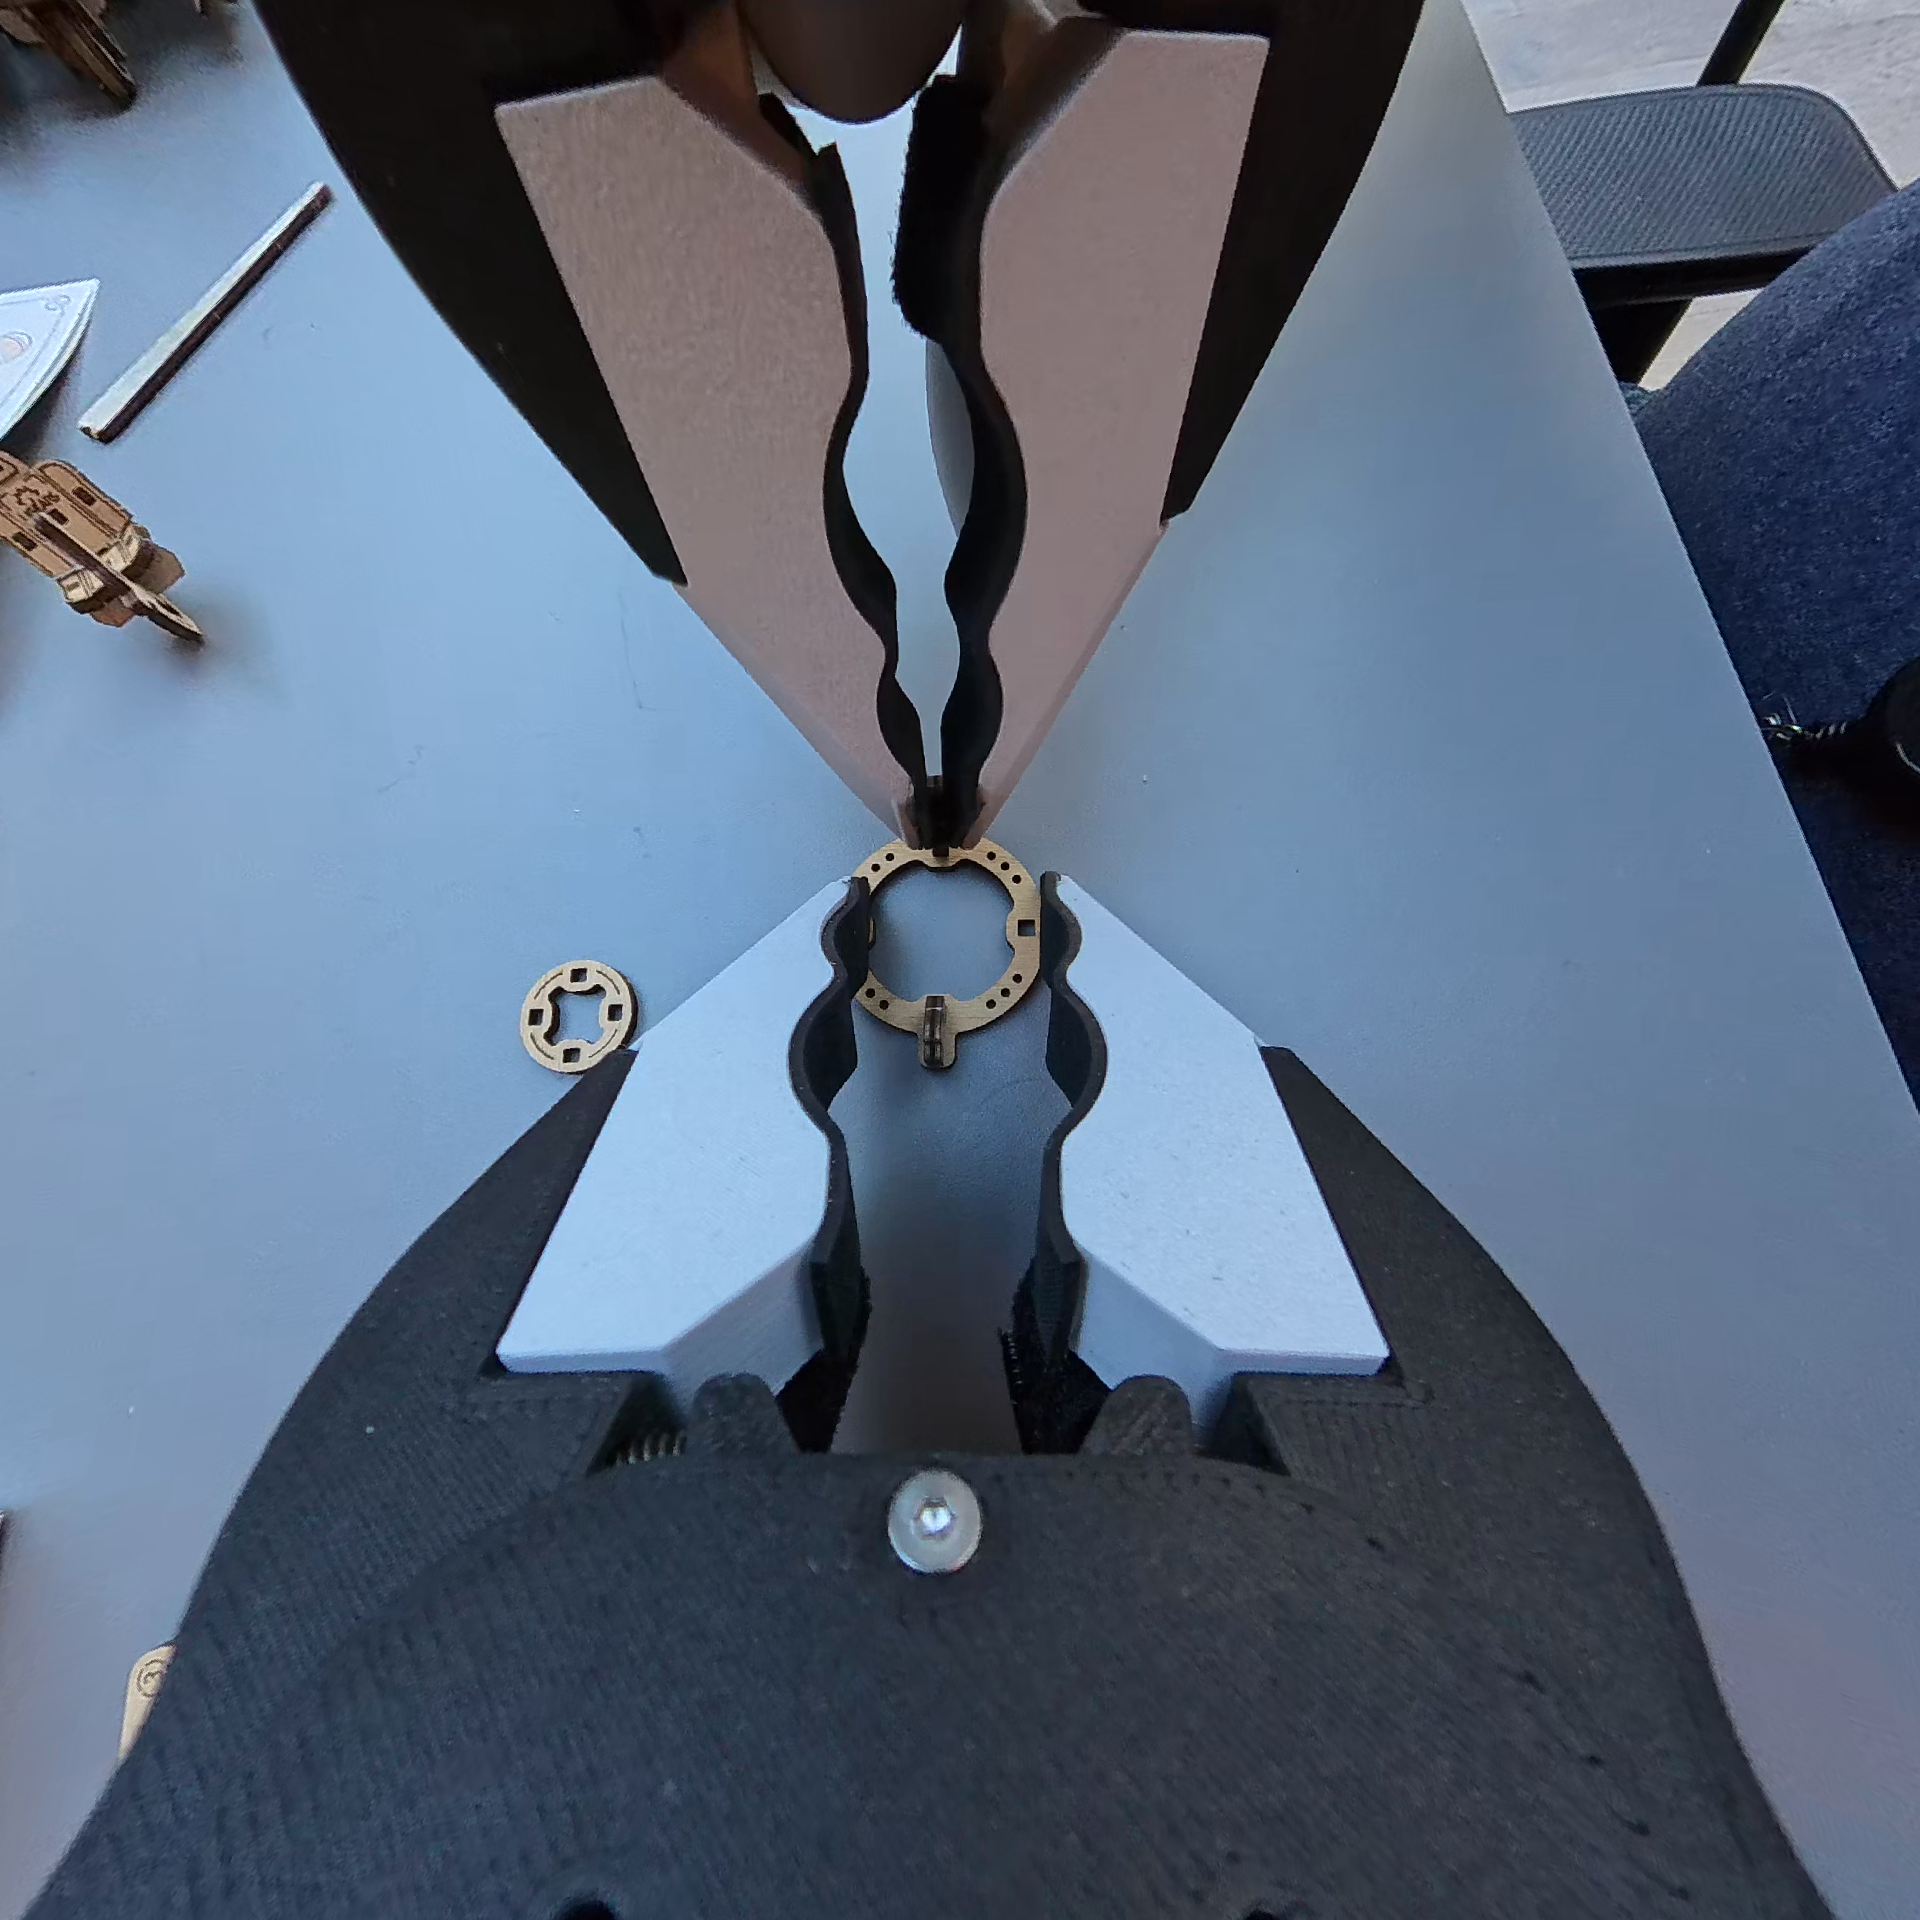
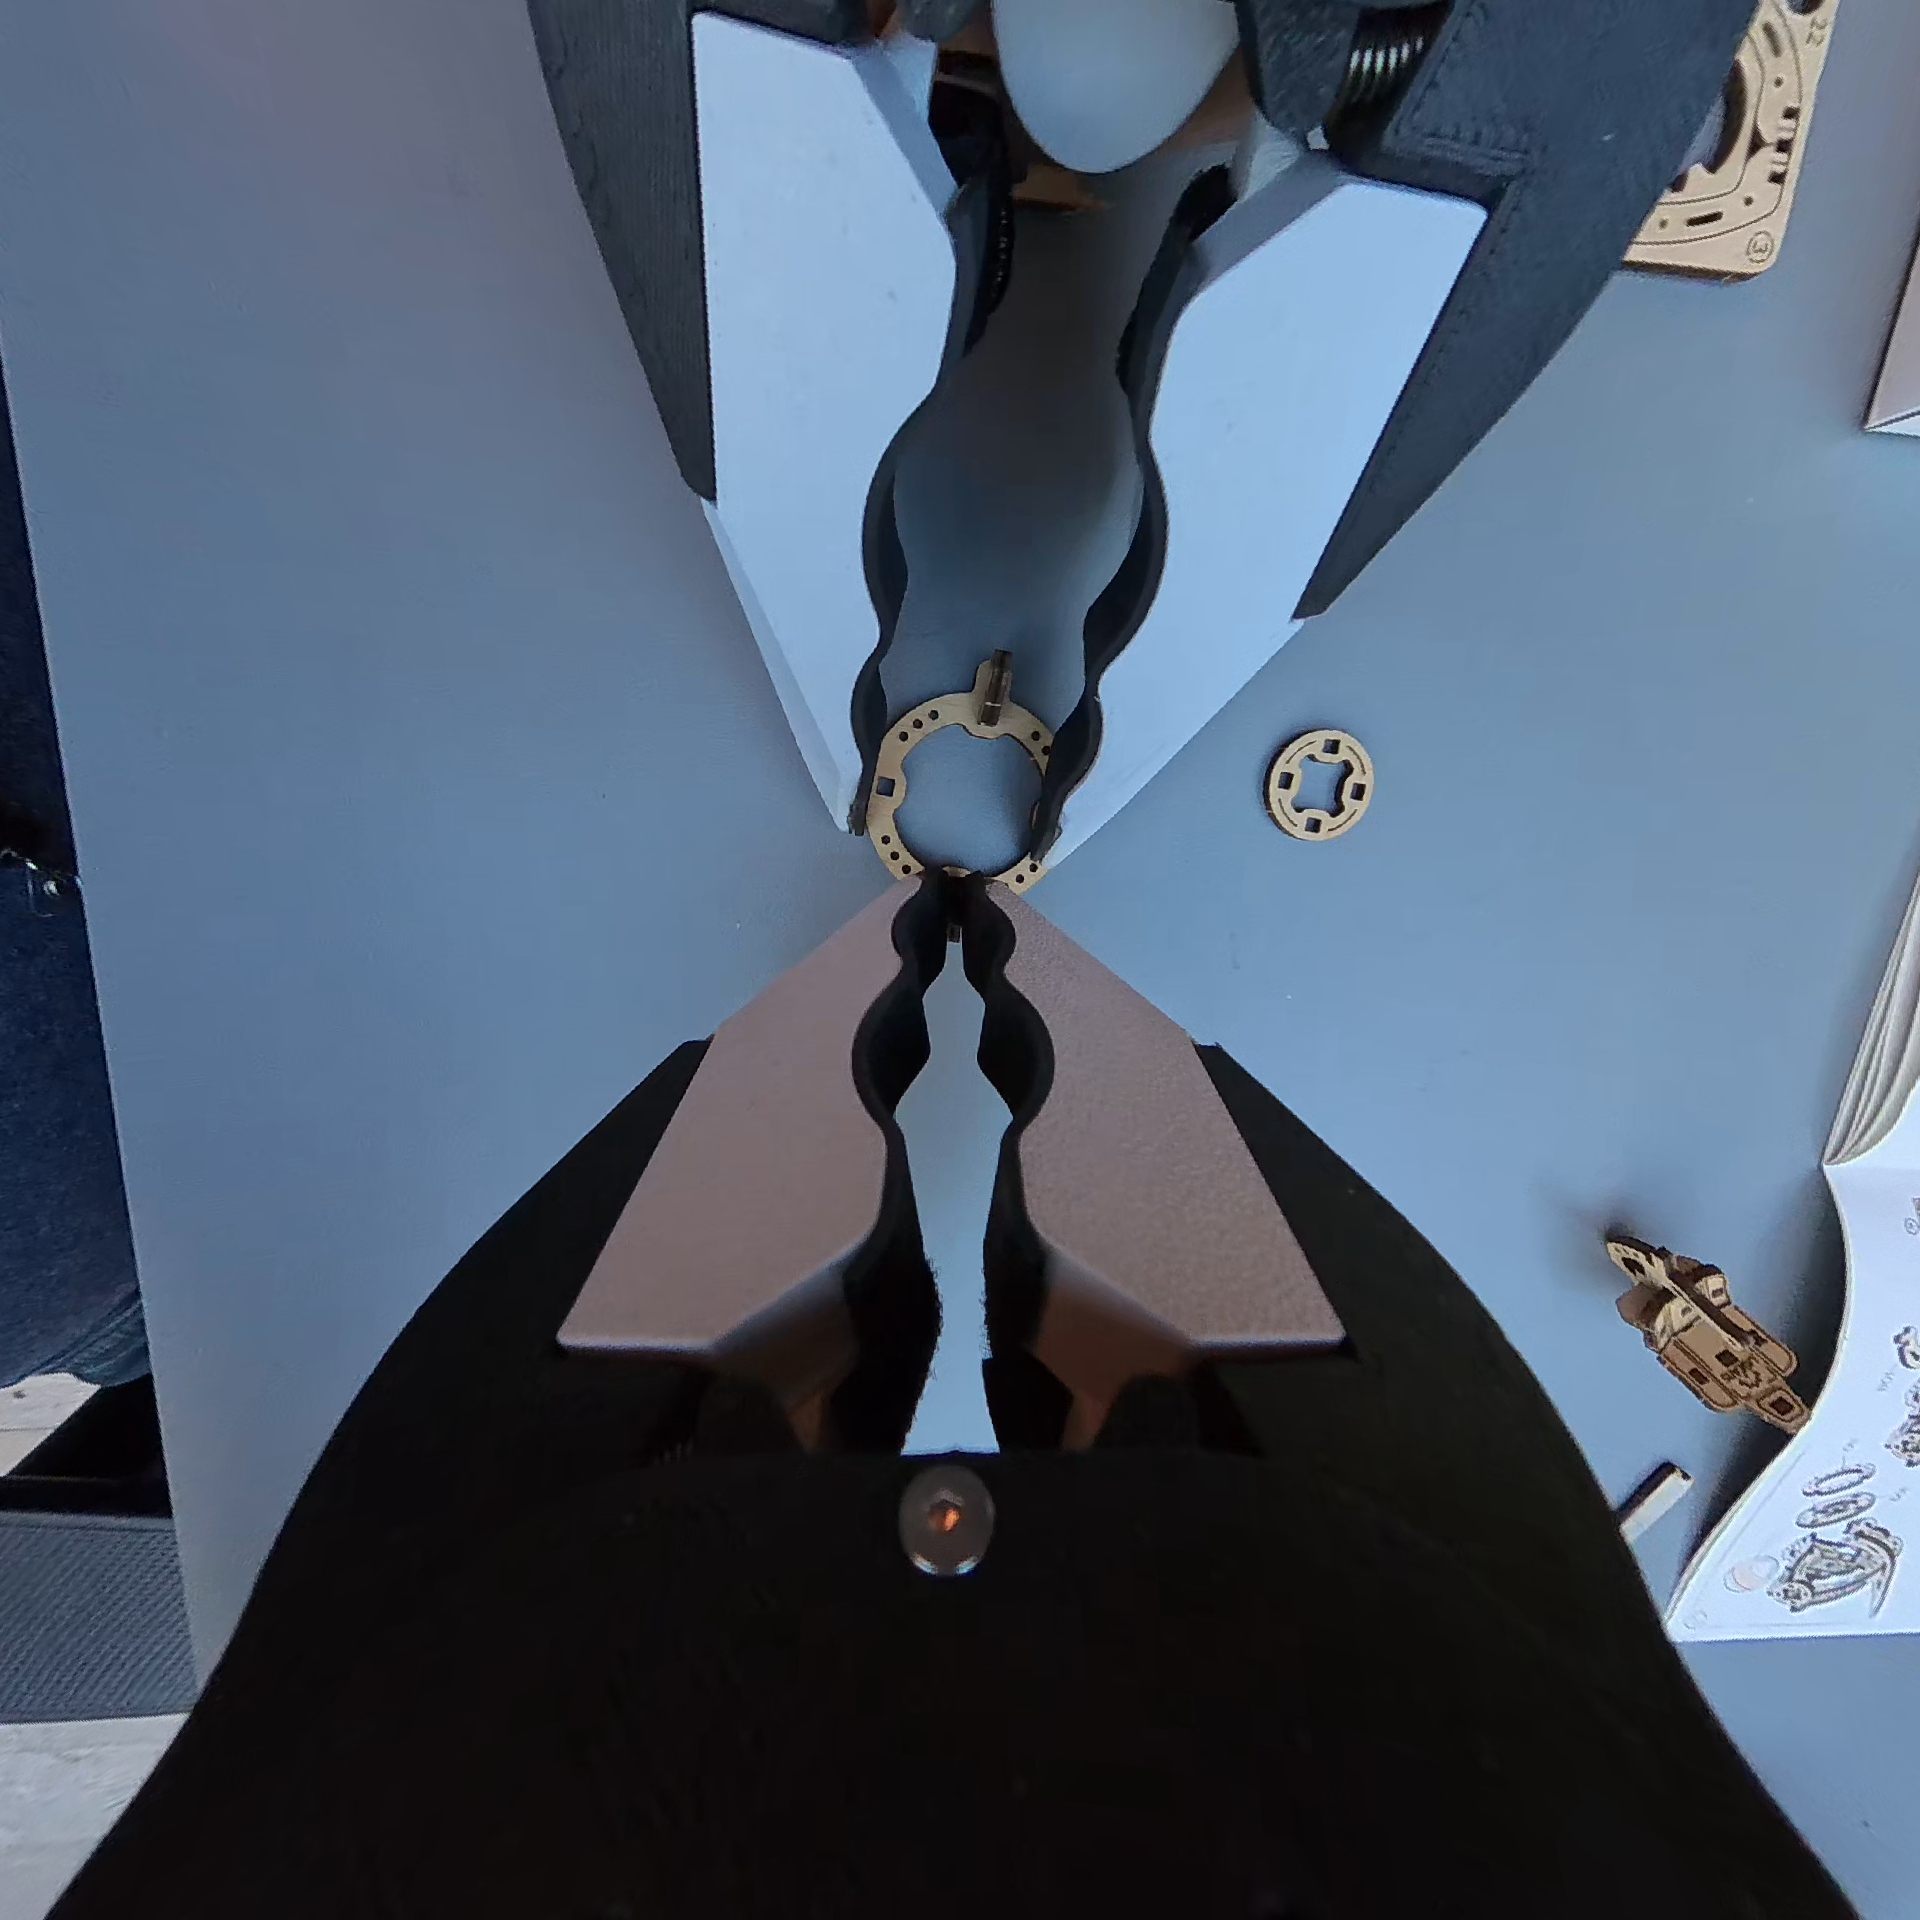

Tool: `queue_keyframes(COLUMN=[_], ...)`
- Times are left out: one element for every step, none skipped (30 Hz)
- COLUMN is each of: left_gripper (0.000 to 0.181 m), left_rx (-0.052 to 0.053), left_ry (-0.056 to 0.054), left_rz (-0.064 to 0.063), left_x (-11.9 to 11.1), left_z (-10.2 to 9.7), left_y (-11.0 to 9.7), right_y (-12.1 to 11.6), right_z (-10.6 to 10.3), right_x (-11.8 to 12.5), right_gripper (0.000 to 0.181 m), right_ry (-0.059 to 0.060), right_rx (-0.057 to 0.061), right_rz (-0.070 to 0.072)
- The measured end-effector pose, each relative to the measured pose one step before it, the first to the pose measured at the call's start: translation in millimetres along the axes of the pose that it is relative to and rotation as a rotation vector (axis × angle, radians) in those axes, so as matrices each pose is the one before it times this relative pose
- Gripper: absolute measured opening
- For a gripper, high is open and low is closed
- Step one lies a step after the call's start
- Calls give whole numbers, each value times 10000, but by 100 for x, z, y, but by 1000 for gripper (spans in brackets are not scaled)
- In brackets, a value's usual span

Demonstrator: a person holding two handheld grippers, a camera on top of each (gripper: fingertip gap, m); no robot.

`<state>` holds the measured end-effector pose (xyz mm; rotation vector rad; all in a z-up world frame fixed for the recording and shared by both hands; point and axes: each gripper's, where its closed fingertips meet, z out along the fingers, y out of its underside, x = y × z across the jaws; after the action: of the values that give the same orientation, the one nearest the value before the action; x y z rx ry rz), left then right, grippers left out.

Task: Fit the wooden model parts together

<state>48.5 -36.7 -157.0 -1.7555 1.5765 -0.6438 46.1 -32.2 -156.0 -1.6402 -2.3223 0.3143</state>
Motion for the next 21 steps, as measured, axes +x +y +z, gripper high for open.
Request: queue_keyframes(left_gripper=[31,31,31,31,31,31,31,31,31,31,31,31,31,31,31,31,31,31,31,31,31], left_rx=[3,0,4,5,2,7,13,20,21,-1,-10,-3,-6,-8,-9,-5,3,6,-4,-14,-7], left_ry=[4,1,0,2,0,0,8,10,-10,-31,-27,-12,2,-1,-8,-6,3,9,0,-15,-17], left_rz=[-9,0,3,-7,-12,-16,-24,-22,-6,31,55,22,-10,1,16,9,-17,-45,-32,19,40], left_x=[3,1,-4,7,-2,-9,-7,9,-14,-15,0,-1,-1,-2,0,-3,5,-8,3,-1,0], left_z=[10,0,-5,3,-4,7,-9,10,46,50,18,7,-3,-4,5,2,-4,-2,-6,7,2], left_y=[3,0,1,-6,3,3,0,-22,-55,-20,-2,7,8,-3,0,1,2,3,-3,2,-1], right_y=[-10,-11,3,-8,-15,-38,-85,-5,30,-227,-562,-395,-69,229,319,139,-97,-151,-6,215,333], right_z=[8,3,-1,5,-18,-2,-28,-38,-77,-155,-439,-626,-638,-491,-244,-61,39,112,191,276,345], right_x=[-5,6,-5,6,-11,21,31,87,50,-26,-89,28,294,378,-45,-118,-84,-110,-16,53,-72], right_gripper=[2,2,2,2,2,2,2,1,1,3,13,15,15,18,23,23,21,17,16,16,15], right_ry=[-33,1,37,40,29,21,37,44,12,0,-48,-24,140,212,-72,-92,-12,39,148,194,76], right_rx=[-2,-11,-16,37,115,189,249,191,128,280,500,365,167,-6,-88,-47,44,24,-111,-291,-361], right_rz=[8,6,-16,4,44,95,218,219,190,188,218,231,105,-3,8,123,62,-109,-249,-329,-300])
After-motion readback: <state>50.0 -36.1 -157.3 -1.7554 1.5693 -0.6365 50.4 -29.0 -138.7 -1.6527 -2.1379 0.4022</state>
